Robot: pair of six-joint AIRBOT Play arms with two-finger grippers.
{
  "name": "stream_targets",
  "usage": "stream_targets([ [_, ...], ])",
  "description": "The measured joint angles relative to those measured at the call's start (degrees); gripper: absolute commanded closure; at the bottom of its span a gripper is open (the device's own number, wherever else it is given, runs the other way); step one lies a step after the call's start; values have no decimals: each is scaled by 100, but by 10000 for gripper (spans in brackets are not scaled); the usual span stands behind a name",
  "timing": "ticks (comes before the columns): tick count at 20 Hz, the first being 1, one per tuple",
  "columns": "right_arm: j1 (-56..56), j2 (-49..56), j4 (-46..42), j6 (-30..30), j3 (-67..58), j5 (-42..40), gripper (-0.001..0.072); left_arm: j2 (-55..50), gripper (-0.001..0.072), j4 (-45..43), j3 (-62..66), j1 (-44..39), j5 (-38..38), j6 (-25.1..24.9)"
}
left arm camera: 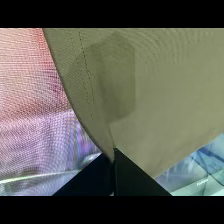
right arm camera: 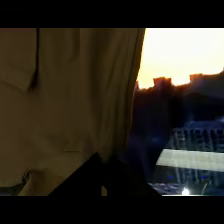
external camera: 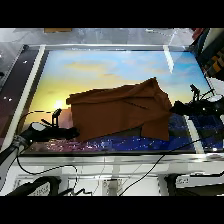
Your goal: Fold the clothes and pants, and hang the long-sleeved shirts on hangers.
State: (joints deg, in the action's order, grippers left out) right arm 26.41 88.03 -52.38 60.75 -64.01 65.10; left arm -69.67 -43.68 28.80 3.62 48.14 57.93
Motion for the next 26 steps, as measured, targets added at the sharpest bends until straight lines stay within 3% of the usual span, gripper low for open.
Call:
stream_targets([
  [8, 0, -1421, 9, 0, -474, 125, 700, 439, 695, 70, 1449, 33, 1414, -315],
  [13, 0, -2874, 7, -4, -1228, 149, 700, 1513, 695, 87, 3204, 588, 1679, -387],
  [15, 0, -3451, 22, -4, -1565, 131, 699, 2081, 695, 90, 3713, 946, 1351, -391],
  [19, 0, -4529, 44, -4, -2258, -90, 700, 3335, 694, 105, 4155, 1530, -109, -393],
  [23, 0, -5405, 46, -4, -2809, -382, 701, 4306, 695, 92, 4275, 1746, -1705, -396],
  [26, 0, -5796, 48, 2, -3051, -483, 701, 4682, 695, 83, 4304, 1797, -2358, -398],
])
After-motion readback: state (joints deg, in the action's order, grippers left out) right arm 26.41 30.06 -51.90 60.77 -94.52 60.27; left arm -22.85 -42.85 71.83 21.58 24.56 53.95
